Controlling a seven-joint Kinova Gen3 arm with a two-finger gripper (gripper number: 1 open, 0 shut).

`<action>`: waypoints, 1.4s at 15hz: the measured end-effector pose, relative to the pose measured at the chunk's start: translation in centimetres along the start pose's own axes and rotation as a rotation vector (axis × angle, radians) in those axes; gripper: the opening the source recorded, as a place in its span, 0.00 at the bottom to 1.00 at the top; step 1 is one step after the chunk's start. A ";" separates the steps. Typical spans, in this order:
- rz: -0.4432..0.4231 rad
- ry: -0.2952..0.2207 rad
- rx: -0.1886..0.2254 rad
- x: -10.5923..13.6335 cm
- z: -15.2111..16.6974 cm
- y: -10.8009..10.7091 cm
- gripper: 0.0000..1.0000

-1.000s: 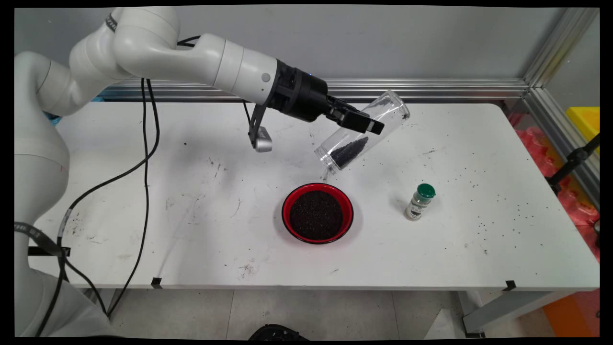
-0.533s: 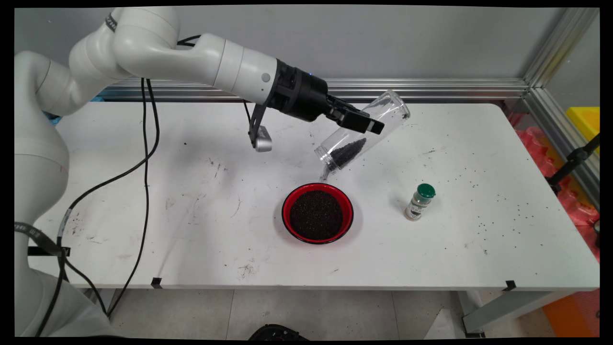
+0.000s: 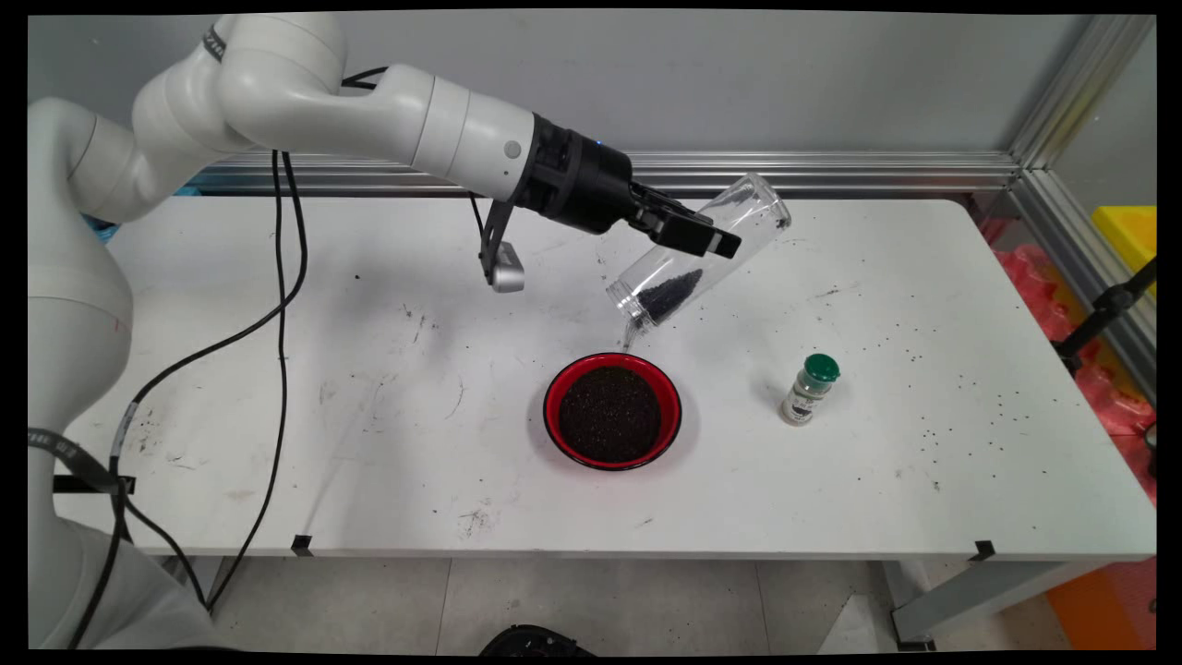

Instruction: Pour the black seasoning powder in the red bowl

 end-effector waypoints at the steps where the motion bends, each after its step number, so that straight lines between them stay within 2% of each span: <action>1: 0.000 0.000 0.000 0.0 0.0 0.0 0.00; 16: -0.034 0.004 -0.002 0.0 -0.3 -0.1 0.00; 21: -0.139 0.008 -0.007 -0.2 -0.3 0.1 0.00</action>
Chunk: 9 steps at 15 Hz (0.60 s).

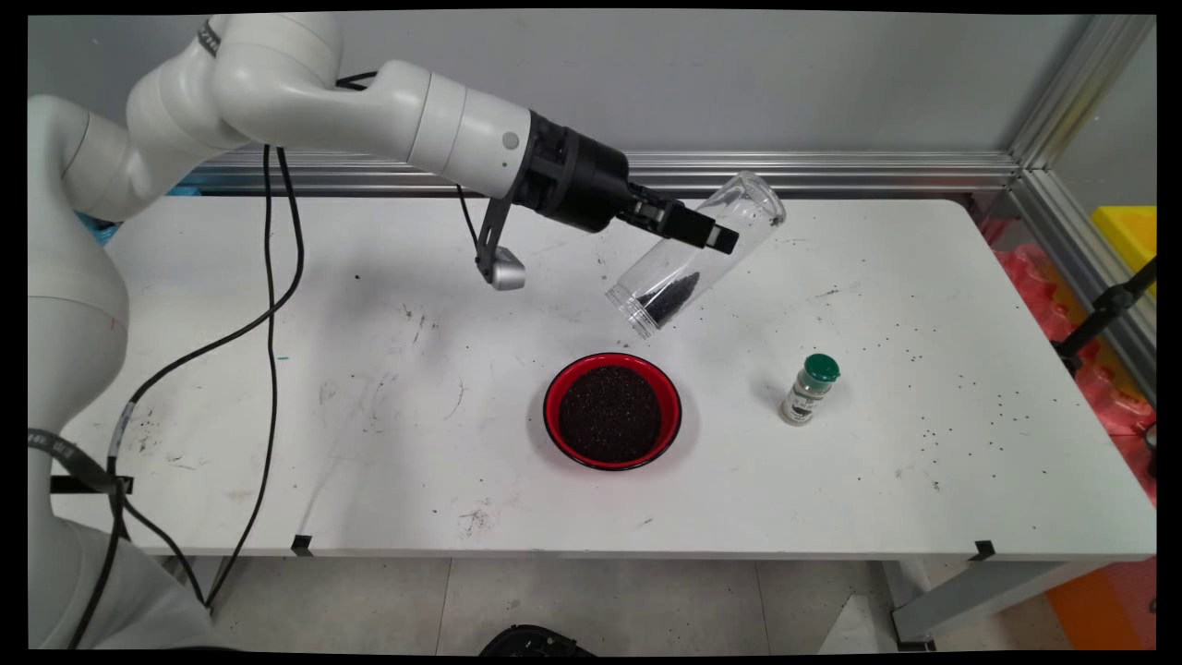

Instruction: Pour the black seasoning powder in the red bowl

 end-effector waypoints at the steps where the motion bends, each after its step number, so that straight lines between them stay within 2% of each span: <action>1: -0.030 0.000 -0.003 -0.1 0.0 0.1 0.00; 9: -0.300 0.015 -0.036 -1.0 -0.3 0.4 0.00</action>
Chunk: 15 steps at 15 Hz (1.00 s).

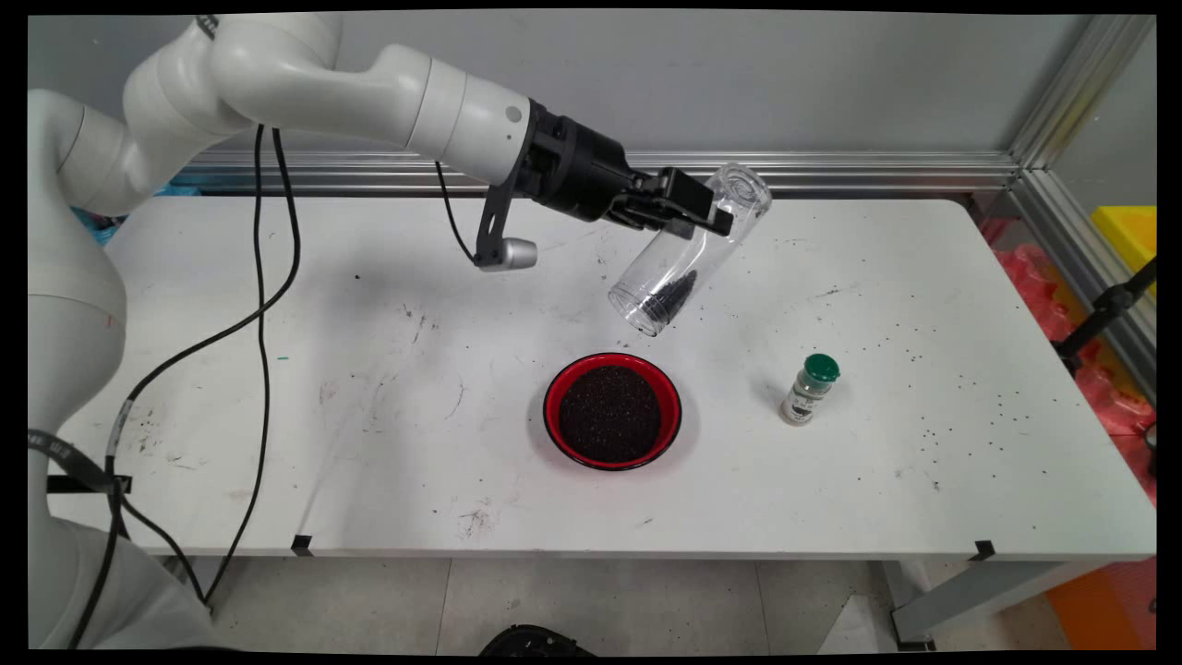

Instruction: Pour the black seasoning powder in the red bowl

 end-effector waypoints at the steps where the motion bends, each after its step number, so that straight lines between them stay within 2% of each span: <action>1: -0.032 0.004 -0.003 -0.1 -0.1 0.0 0.00; 15: -0.499 0.086 -0.053 -0.9 -1.4 -0.1 0.00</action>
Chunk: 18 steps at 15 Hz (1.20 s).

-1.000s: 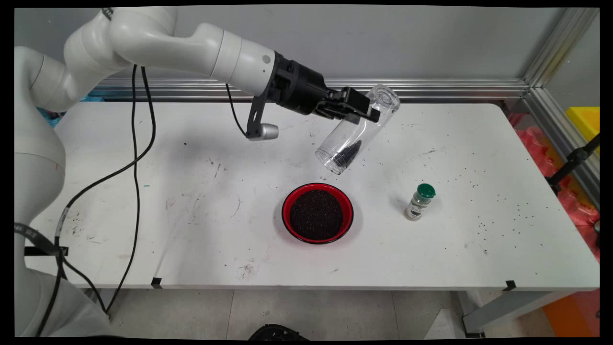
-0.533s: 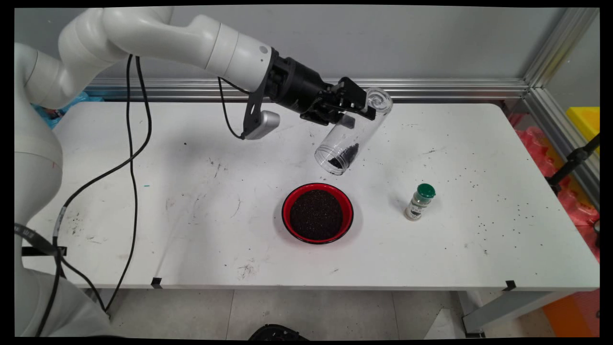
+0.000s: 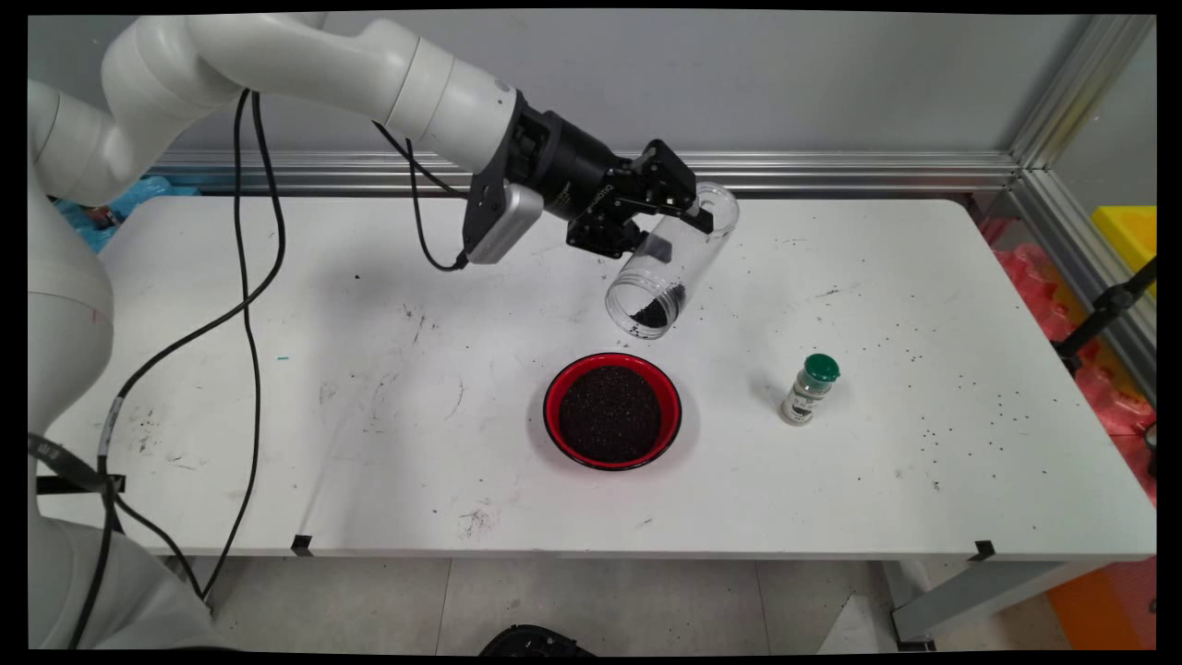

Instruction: Pour the black seasoning powder in the red bowl

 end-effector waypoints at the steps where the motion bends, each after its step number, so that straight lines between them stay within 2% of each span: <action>1: -0.044 0.006 -0.004 -0.1 -0.1 0.0 0.00; 5: -0.170 0.016 -0.010 -0.5 -0.4 0.1 0.00; 18: -0.684 0.054 -0.005 -1.6 -0.4 0.2 0.00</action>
